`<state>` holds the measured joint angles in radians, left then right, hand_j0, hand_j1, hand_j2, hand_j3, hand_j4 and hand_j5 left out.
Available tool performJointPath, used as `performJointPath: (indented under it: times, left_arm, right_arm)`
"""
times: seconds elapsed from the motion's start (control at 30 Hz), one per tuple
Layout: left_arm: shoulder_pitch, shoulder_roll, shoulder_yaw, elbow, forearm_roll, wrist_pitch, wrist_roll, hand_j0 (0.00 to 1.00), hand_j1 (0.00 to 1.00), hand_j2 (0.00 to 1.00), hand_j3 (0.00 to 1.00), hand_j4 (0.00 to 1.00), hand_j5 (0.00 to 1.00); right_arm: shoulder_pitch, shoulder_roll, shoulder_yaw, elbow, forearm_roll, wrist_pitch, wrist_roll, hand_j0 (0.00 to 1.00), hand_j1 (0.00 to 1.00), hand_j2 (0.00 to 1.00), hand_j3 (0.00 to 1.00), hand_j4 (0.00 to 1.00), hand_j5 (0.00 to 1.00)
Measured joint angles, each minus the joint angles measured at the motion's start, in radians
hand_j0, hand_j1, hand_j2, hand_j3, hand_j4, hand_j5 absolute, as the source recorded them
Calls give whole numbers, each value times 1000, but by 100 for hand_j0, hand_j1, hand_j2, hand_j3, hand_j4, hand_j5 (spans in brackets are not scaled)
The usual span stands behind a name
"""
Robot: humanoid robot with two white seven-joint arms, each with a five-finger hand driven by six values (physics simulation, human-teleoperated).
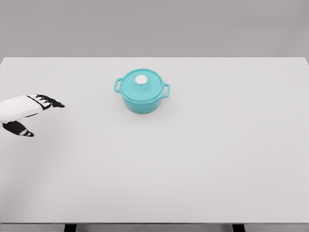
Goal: Open the lid of the pot with left arm
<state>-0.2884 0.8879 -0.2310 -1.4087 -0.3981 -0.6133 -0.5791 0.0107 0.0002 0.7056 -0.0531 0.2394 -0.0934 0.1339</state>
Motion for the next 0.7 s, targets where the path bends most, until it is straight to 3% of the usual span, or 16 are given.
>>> performJointPath:
  times: [0.23, 0.4, 0.47, 0.5, 0.57, 0.7]
  left_arm:
    - [-24, -9, 0, -17, -3, 0, -6, 100, 100, 100, 100, 100, 100]
    - [-140, -62, -2, -30, -5, 1, -26, 100, 100, 100, 100, 100, 100]
    - [-261, -74, -51, -25, 4, 2, -29, 100, 100, 100, 100, 100, 100]
    - [-363, -78, -109, -3, 3, -1, -30, 100, 100, 100, 100, 100, 100]
    - [-572, -86, -304, 56, 8, 0, -31, 100, 100, 100, 100, 100, 100]
    - [-758, -189, -572, 139, 12, 2, -32, 100, 100, 100, 100, 100, 100]
  right_arm:
    - [6, 0, 1, 1, 1, 0, -6, 100, 100, 100, 100, 100, 100]
    - [6, 0, 1, 1, 1, 0, -7, 100, 100, 100, 100, 100, 100]
    - [6, 0, 1, 1, 1, 0, -7, 100, 100, 100, 100, 100, 100]
    - [6, 0, 2, 1, 1, 0, -7, 100, 100, 100, 100, 100, 100]
    - [6, 0, 2, 1, 1, 0, -7, 100, 100, 100, 100, 100, 100]
    - [6, 0, 1, 1, 1, 0, -7, 100, 100, 100, 100, 100, 100]
